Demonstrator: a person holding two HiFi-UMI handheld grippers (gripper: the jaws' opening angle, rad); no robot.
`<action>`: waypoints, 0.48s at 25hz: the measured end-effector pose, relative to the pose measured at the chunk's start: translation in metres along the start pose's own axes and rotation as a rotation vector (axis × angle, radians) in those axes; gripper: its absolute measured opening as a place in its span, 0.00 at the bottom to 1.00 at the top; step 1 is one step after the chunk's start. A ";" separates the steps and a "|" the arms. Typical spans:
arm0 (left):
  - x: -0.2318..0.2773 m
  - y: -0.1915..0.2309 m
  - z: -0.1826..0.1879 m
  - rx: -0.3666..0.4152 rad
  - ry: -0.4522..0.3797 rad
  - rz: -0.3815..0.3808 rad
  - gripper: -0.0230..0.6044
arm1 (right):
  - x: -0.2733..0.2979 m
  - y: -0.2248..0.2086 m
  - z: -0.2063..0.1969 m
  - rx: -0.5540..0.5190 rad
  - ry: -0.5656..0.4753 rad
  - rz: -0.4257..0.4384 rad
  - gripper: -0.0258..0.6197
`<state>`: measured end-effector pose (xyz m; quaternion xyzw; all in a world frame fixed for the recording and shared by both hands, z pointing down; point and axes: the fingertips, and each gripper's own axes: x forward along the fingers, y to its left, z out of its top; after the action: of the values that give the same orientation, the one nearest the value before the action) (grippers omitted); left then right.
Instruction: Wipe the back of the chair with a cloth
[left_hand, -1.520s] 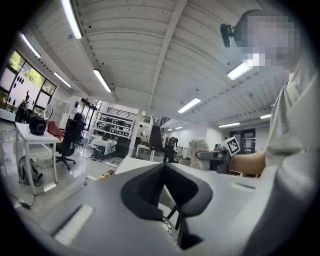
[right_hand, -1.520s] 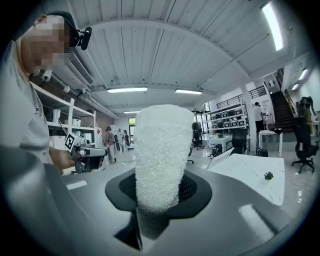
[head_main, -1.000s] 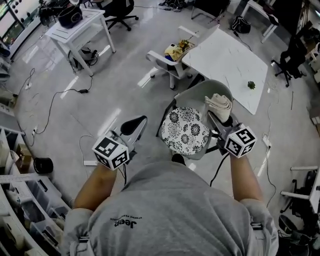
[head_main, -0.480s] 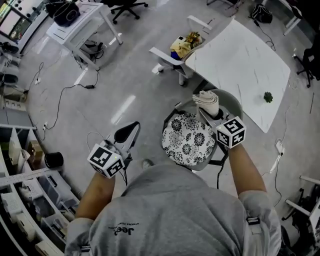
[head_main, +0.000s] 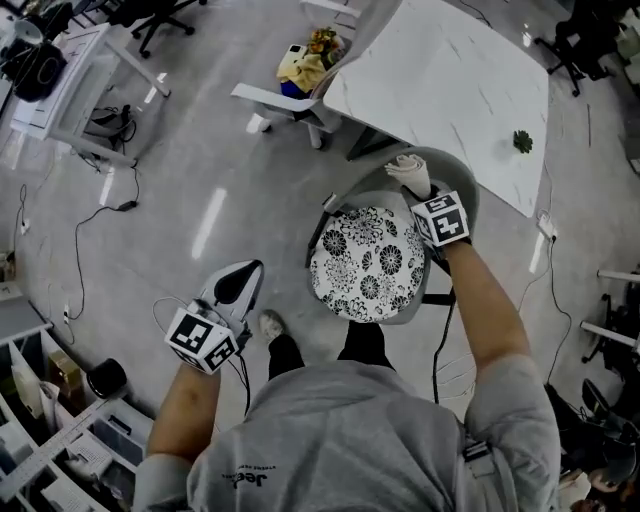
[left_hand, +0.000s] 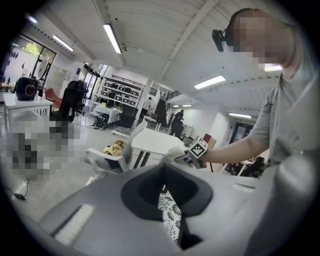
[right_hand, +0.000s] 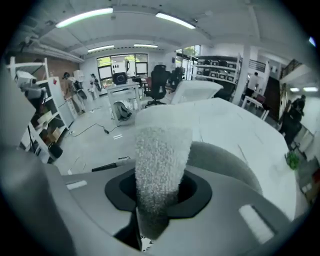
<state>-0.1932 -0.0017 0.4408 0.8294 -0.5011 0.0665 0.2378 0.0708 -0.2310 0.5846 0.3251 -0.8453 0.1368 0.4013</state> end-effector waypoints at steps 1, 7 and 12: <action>0.005 0.003 -0.005 0.000 0.006 -0.008 0.13 | 0.010 -0.005 -0.004 0.051 0.013 0.005 0.19; 0.026 0.003 -0.039 -0.034 0.045 -0.049 0.13 | 0.058 -0.026 -0.009 0.288 0.021 0.048 0.19; 0.035 0.001 -0.054 -0.080 0.065 -0.058 0.13 | 0.077 -0.046 -0.016 0.471 0.020 0.077 0.19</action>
<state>-0.1699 -0.0050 0.5010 0.8309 -0.4711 0.0663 0.2887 0.0750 -0.2915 0.6524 0.3756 -0.7979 0.3486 0.3174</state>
